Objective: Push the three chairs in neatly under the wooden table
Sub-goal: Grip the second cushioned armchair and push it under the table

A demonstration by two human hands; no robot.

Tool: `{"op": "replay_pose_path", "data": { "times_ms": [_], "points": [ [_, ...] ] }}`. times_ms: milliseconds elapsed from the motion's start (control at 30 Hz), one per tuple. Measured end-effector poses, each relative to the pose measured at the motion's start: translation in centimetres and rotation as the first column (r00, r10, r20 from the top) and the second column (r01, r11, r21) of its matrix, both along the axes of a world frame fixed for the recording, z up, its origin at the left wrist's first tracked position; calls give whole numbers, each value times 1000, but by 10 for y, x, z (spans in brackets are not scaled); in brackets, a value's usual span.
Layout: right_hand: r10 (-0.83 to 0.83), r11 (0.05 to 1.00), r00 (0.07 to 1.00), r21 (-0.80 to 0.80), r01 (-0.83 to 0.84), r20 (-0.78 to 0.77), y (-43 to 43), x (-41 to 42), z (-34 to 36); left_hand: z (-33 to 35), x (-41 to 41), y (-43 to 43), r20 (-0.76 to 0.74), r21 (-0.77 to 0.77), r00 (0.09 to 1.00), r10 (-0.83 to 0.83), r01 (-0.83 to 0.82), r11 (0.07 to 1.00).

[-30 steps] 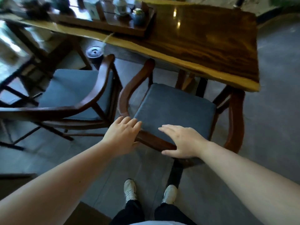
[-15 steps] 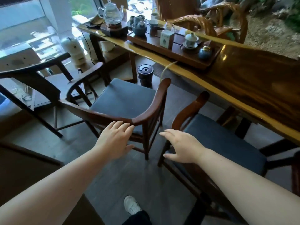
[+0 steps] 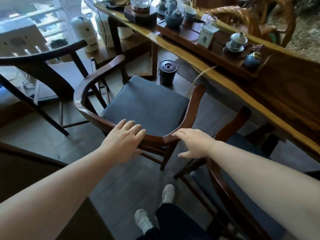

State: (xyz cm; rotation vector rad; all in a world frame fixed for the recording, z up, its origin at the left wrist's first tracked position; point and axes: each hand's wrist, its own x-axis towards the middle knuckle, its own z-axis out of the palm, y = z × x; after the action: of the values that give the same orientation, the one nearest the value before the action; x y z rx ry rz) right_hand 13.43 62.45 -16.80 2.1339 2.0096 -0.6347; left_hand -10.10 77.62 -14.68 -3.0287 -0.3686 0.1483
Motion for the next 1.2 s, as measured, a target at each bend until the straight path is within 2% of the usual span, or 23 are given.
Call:
{"op": "replay_pose_path", "data": {
  "times_ms": [133, 300, 533, 667, 800, 967, 1067, 1200],
  "points": [
    [93, 995, 996, -28, -93, 8, 37, 14, -15, -8, -4, 21, -50, 4, 998, 35, -34, 999],
    [200, 977, 978, -64, -203, -56, 74, 9, -37, -12, -15, 64, -138, 22, 985, 104, -101, 995],
    [86, 995, 969, -35, -97, -230, 92, -8, -46, -23, -27, 122, -208, -21, 977, 53, -59, 998],
    [-20, 1000, 966, -27, 13, -258, 95, -20, -45, -34, -32, 157, -201, -80, 979, -26, 10, 997],
    [-101, 979, 980, -195, 67, -171, 97, -17, -60, -45, -31, 185, -194, -170, 965, -174, 142, 975],
    [57, 934, 996, -355, -27, 73, 102, -3, -67, -56, -30, 194, -177, -233, 943, -283, 240, 943],
    [87, 918, 990, -394, -37, 109, 109, -9, -66, -58, -30, 197, -146, -191, 933, -328, 298, 935],
    [95, 947, 982, -319, -39, 164, 108, -19, -79, -61, -29, 197, -167, -165, 927, -335, 308, 937]
  ]
}}
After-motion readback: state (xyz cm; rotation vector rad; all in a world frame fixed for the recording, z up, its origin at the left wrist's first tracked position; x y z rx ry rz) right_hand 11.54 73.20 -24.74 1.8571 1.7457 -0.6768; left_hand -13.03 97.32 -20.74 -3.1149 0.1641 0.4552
